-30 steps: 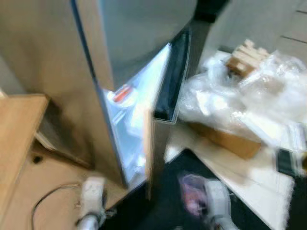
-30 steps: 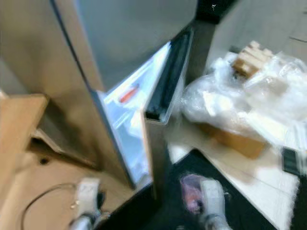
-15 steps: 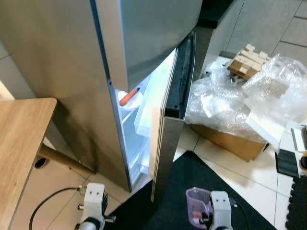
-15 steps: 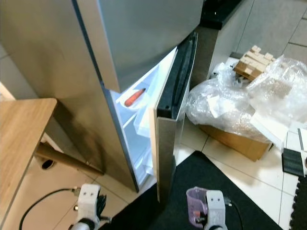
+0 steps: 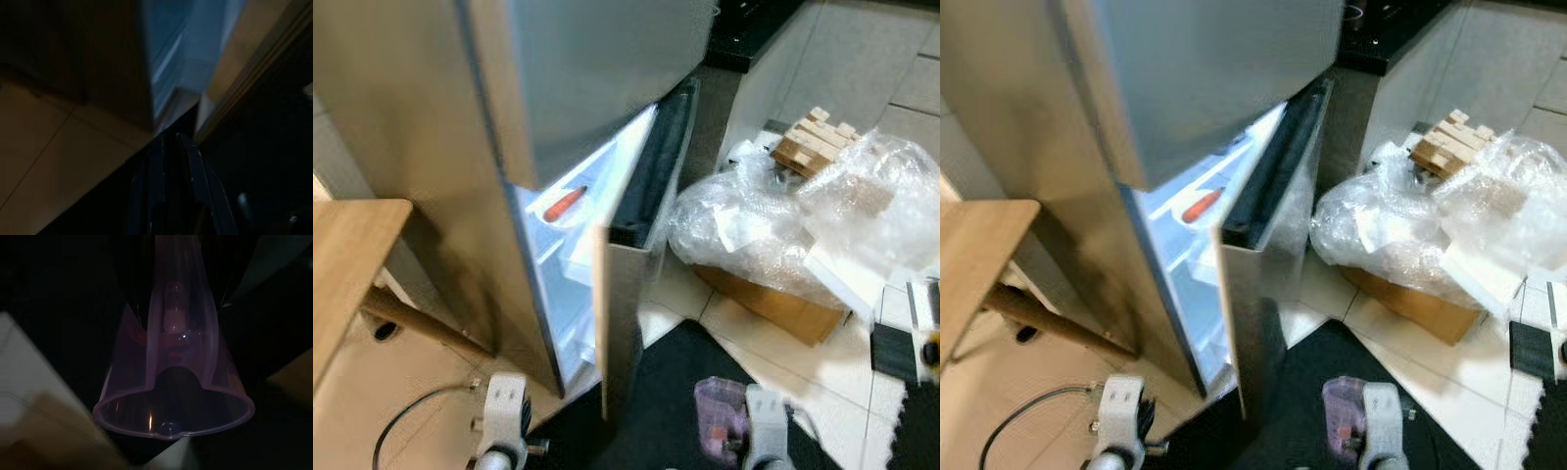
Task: Restocking fridge
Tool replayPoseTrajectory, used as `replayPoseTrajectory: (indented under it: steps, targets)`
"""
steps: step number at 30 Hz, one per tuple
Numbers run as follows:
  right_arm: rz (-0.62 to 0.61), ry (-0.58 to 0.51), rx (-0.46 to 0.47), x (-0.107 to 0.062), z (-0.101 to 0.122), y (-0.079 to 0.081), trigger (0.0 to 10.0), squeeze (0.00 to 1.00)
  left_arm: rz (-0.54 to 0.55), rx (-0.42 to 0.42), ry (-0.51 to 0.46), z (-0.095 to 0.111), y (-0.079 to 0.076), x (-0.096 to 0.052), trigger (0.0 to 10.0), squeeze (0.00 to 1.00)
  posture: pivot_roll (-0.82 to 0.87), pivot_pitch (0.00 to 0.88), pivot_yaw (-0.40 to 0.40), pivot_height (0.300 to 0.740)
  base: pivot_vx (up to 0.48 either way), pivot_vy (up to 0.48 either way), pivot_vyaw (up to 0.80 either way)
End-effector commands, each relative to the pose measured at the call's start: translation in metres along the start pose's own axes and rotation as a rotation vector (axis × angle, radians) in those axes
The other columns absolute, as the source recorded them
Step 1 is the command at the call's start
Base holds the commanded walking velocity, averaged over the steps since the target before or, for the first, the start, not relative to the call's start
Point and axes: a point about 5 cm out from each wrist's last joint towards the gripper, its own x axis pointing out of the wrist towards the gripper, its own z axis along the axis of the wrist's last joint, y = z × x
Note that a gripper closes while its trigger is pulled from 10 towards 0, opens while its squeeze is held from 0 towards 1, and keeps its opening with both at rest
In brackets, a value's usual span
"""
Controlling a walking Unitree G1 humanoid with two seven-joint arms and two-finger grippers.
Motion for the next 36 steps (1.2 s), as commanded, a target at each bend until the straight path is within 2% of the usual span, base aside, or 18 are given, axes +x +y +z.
replayPoseTrajectory:
  steps: [1, 7, 9, 13, 16, 19, 26, 27, 28, 29, 33, 34, 36]
  targets:
    - [0.006, 0.021, 0.012, -0.003, -0.008, 0.004, 10.0, 0.00, 0.045, -0.001, 0.002, -0.005, 0.006, -0.005, 10.0, 0.00, -0.11, 0.101, -0.007, 0.740, 0.000, 0.000, 0.00]
    - [0.009, 0.022, 0.002, -0.003, -0.008, 0.002, 10.0, 0.00, 0.174, 0.004, -0.092, 0.012, 0.023, -0.001, 10.0, 0.00, -0.12, 0.106, -0.014, 0.740, 0.000, 0.000, 0.00]
    - [0.009, 0.022, 0.002, -0.003, -0.008, 0.002, 10.0, 0.00, 0.185, 0.007, -0.102, 0.013, 0.025, -0.001, 10.0, 0.00, -0.12, 0.106, -0.014, 0.740, 0.000, 0.000, 0.00]
    - [0.008, 0.022, -0.001, -0.003, -0.007, 0.001, 10.0, 0.00, 0.234, 0.021, -0.152, 0.025, 0.038, 0.001, 10.0, 0.00, -0.11, 0.107, -0.011, 0.740, 0.000, 0.000, 0.00]
    - [0.007, 0.021, 0.002, -0.003, -0.007, 0.001, 10.0, 0.00, 0.224, 0.049, -0.177, 0.031, 0.044, 0.002, 10.0, 0.00, -0.12, 0.106, -0.007, 0.740, 0.000, 0.000, 0.00]
    - [0.004, 0.024, 0.004, -0.003, -0.008, 0.001, 10.0, 0.00, 0.145, 0.077, -0.224, 0.045, 0.043, 0.008, 10.0, 0.00, -0.11, 0.107, -0.008, 0.740, 0.000, 0.000, 0.00]
    - [0.004, 0.027, 0.004, -0.003, -0.009, 0.000, 10.0, 0.00, 0.031, 0.076, -0.247, 0.054, 0.034, 0.015, 10.0, 0.00, -0.11, 0.107, -0.011, 0.740, 0.000, 0.000, 0.00]
    - [0.004, 0.027, 0.003, -0.003, -0.009, 0.000, 10.0, 0.00, -0.043, 0.076, -0.250, 0.058, 0.027, 0.018, 10.0, 0.00, -0.11, 0.106, -0.012, 0.740, 0.000, 0.000, 0.00]
    - [0.003, 0.026, 0.003, -0.003, -0.009, -0.001, 10.0, 0.00, -0.182, 0.097, -0.260, 0.066, 0.013, 0.023, 10.0, 0.00, -0.12, 0.107, -0.009, 0.740, 0.000, 0.000, 0.00]
    - [0.002, 0.024, 0.005, -0.003, -0.008, -0.001, 10.0, 0.00, -0.224, 0.108, -0.266, 0.069, 0.008, 0.025, 10.0, 0.00, -0.12, 0.107, -0.009, 0.740, 0.000, 0.000, 0.00]
    - [-0.001, 0.014, 0.011, -0.003, -0.008, -0.001, 10.0, 0.00, -0.300, 0.126, -0.284, 0.077, 0.000, 0.028, 10.0, 0.00, -0.13, 0.106, 0.008, 0.740, 0.000, 0.000, 0.00]
    - [-0.004, 0.014, 0.015, -0.004, -0.009, 0.000, 10.0, 0.00, -0.361, 0.146, -0.297, 0.085, -0.007, 0.032, 10.0, 0.00, -0.13, 0.106, 0.015, 0.740, 0.000, 0.000, 0.00]
    - [-0.005, 0.015, 0.017, -0.004, -0.009, 0.000, 10.0, 0.00, -0.381, 0.154, -0.301, 0.088, -0.010, 0.033, 10.0, 0.00, -0.13, 0.106, 0.016, 0.740, 0.000, 0.000, 0.00]
